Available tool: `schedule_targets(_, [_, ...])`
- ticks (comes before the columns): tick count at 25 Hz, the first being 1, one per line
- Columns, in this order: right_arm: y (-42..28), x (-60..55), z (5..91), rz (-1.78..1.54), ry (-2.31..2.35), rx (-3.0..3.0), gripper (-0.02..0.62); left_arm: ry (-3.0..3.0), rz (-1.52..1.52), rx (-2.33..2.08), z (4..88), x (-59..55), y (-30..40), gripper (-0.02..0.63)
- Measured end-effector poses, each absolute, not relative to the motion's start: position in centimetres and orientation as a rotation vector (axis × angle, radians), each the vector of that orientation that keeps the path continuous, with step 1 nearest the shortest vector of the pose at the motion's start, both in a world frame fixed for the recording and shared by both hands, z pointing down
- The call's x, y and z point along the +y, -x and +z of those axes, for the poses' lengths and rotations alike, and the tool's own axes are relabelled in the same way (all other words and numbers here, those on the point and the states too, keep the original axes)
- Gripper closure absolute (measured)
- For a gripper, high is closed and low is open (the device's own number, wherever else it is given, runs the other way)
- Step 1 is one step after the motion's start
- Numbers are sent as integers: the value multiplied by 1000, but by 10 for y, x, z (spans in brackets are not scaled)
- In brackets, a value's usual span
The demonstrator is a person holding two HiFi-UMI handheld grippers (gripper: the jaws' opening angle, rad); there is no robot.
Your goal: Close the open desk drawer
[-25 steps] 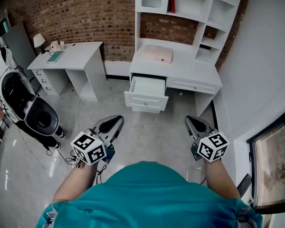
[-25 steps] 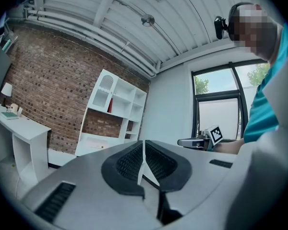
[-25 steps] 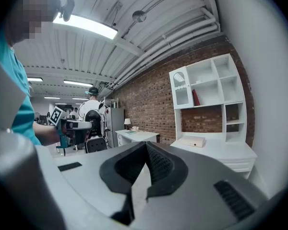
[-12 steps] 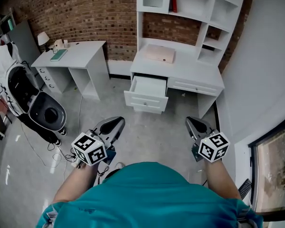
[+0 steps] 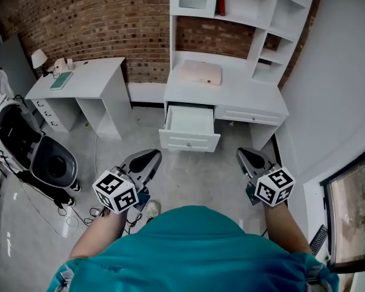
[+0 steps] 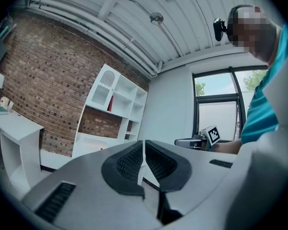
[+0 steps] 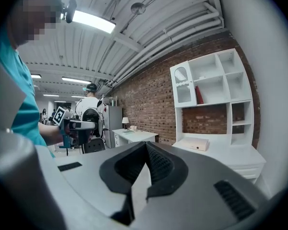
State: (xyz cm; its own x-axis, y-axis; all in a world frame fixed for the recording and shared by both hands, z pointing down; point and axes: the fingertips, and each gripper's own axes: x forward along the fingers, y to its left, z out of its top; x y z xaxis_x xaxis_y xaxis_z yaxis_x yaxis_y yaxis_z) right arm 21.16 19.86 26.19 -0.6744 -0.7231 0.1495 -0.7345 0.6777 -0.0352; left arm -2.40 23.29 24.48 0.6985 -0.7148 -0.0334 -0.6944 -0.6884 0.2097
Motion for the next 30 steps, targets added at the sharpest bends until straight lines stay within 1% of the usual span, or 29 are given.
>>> schedule_targets(9, [-107,99,243,135,-1352,-2708,574,-2820,-128,-956,222,103,117,578])
schedule_targets(13, [-76,61,237,149,-1399,-2683,574,-2826,-126,-910,214,59,150,578])
schedule_targets(21, [-53,0,252,181,-1462,-2655,574,-2833,-83,-849,228,-6,177,578])
schedule_targets(30, [-73,-55,275,256,-1432,-2657,574,-2792,-28,-856,248,-61,150,578])
